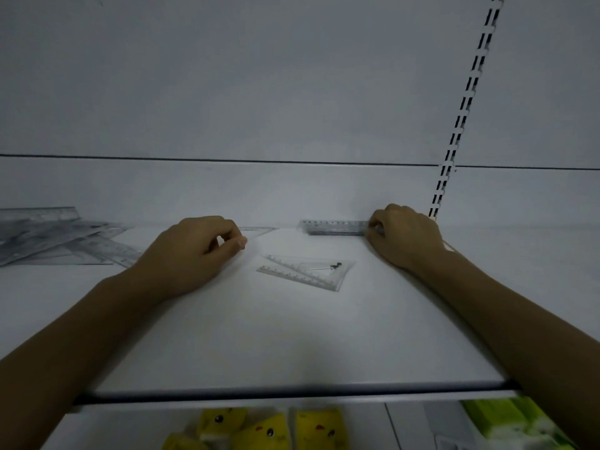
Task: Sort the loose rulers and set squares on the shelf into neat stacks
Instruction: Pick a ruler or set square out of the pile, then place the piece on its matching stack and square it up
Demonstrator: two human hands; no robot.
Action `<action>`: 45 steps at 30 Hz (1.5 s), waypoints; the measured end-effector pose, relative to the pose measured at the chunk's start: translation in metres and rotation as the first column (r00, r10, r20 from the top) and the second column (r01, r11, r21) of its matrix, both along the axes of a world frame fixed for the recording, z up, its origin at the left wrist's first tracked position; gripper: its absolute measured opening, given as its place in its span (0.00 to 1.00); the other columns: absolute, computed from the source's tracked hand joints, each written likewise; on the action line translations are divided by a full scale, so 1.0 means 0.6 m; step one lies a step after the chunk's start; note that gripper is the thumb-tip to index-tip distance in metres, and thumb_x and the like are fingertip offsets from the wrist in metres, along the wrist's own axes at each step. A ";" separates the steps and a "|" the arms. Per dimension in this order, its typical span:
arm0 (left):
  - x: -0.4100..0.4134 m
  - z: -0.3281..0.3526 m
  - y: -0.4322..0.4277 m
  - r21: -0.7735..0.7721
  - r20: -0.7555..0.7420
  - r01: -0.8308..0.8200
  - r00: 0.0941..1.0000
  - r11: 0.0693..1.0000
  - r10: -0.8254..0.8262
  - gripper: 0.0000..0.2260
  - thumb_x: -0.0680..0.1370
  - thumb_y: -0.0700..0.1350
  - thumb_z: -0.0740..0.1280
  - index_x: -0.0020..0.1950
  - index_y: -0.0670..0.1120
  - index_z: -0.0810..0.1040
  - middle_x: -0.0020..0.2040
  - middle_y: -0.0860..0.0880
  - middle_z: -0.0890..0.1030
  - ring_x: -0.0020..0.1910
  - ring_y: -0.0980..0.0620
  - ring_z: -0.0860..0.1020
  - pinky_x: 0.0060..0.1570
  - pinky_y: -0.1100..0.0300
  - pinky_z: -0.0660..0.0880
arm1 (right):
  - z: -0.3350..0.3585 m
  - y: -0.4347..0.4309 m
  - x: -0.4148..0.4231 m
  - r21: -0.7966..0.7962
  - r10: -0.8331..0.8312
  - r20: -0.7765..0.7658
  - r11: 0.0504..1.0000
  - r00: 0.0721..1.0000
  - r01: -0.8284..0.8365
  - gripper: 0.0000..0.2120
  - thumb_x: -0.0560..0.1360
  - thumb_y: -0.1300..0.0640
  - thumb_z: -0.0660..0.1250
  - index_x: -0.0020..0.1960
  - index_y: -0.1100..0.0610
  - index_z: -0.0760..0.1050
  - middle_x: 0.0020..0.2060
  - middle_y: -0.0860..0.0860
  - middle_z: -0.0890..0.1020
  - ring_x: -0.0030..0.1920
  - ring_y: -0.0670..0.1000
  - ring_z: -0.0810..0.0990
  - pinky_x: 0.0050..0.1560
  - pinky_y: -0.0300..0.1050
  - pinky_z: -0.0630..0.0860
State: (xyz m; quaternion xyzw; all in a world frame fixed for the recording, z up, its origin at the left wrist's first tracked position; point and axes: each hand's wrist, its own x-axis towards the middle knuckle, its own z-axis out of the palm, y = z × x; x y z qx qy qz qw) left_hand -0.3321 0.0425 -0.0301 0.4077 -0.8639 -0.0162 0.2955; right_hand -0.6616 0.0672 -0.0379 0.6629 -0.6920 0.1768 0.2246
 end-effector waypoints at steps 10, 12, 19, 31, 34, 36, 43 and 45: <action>-0.002 0.001 0.016 0.017 0.005 0.002 1.000 1.000 -0.002 0.11 0.76 0.59 0.57 0.44 0.56 0.76 0.41 0.58 0.77 0.40 0.59 0.75 0.42 0.55 0.74 | 0.015 0.027 0.007 0.019 0.010 0.107 1.000 0.994 -0.013 0.12 0.77 0.50 0.62 0.58 0.54 0.76 0.50 0.53 0.79 0.49 0.55 0.77 0.48 0.47 0.70; -0.002 -0.001 0.018 -0.024 0.002 0.008 1.000 1.000 -0.008 0.07 0.78 0.54 0.59 0.46 0.55 0.76 0.43 0.58 0.76 0.41 0.59 0.74 0.42 0.56 0.73 | 0.029 0.036 0.016 0.002 0.037 0.122 0.999 0.992 -0.038 0.12 0.77 0.51 0.63 0.58 0.54 0.76 0.52 0.54 0.79 0.51 0.55 0.76 0.51 0.49 0.70; -0.007 -0.006 0.015 -0.187 0.089 0.037 0.996 0.982 -0.021 0.13 0.79 0.51 0.57 0.55 0.49 0.77 0.55 0.50 0.79 0.52 0.49 0.74 0.51 0.55 0.66 | 0.080 0.041 0.137 0.073 0.271 0.067 0.959 0.960 -0.276 0.14 0.78 0.49 0.61 0.60 0.54 0.75 0.55 0.53 0.79 0.55 0.54 0.75 0.57 0.49 0.68; 0.182 0.022 -0.028 -0.322 0.302 -0.141 0.922 0.936 0.243 0.17 0.81 0.52 0.54 0.69 0.51 0.68 0.75 0.48 0.61 0.72 0.48 0.59 0.68 0.50 0.54 | 0.053 0.016 0.464 0.166 0.248 -0.160 0.961 0.955 -0.221 0.16 0.79 0.47 0.57 0.62 0.53 0.71 0.55 0.52 0.79 0.55 0.54 0.77 0.48 0.45 0.63; 0.287 0.014 -0.042 -0.221 0.381 -0.344 0.831 0.913 0.406 0.25 0.79 0.62 0.51 0.74 0.54 0.58 0.78 0.48 0.47 0.76 0.47 0.45 0.71 0.42 0.42 | 0.051 -0.005 0.549 0.175 0.256 -0.144 0.957 0.956 -0.230 0.15 0.79 0.48 0.57 0.61 0.53 0.72 0.55 0.52 0.79 0.55 0.55 0.77 0.47 0.46 0.61; 0.351 0.015 -0.048 -0.119 0.437 -0.470 0.766 0.875 0.471 0.37 0.73 0.72 0.49 0.77 0.55 0.48 0.78 0.47 0.38 0.76 0.45 0.38 0.68 0.35 0.37 | 0.054 -0.024 0.599 0.197 0.256 -0.125 0.953 0.959 -0.229 0.14 0.78 0.50 0.58 0.61 0.53 0.71 0.55 0.52 0.78 0.55 0.55 0.76 0.47 0.46 0.62; 0.474 0.005 -0.081 0.266 0.420 -0.495 0.832 0.827 0.363 0.53 0.57 0.81 0.47 0.77 0.56 0.49 0.78 0.49 0.49 0.76 0.43 0.48 0.70 0.34 0.45 | 0.042 -0.102 0.710 0.222 0.185 0.079 0.955 0.980 -0.198 0.22 0.81 0.44 0.50 0.70 0.54 0.64 0.66 0.56 0.68 0.62 0.58 0.71 0.57 0.52 0.69; 0.477 0.006 -0.098 0.246 0.418 -0.420 0.859 0.873 0.295 0.51 0.59 0.81 0.48 0.76 0.56 0.53 0.77 0.49 0.55 0.75 0.43 0.55 0.70 0.37 0.52 | 0.023 -0.119 0.724 0.257 0.171 0.140 0.945 0.975 -0.202 0.23 0.81 0.43 0.48 0.71 0.52 0.63 0.68 0.57 0.66 0.64 0.60 0.69 0.60 0.54 0.67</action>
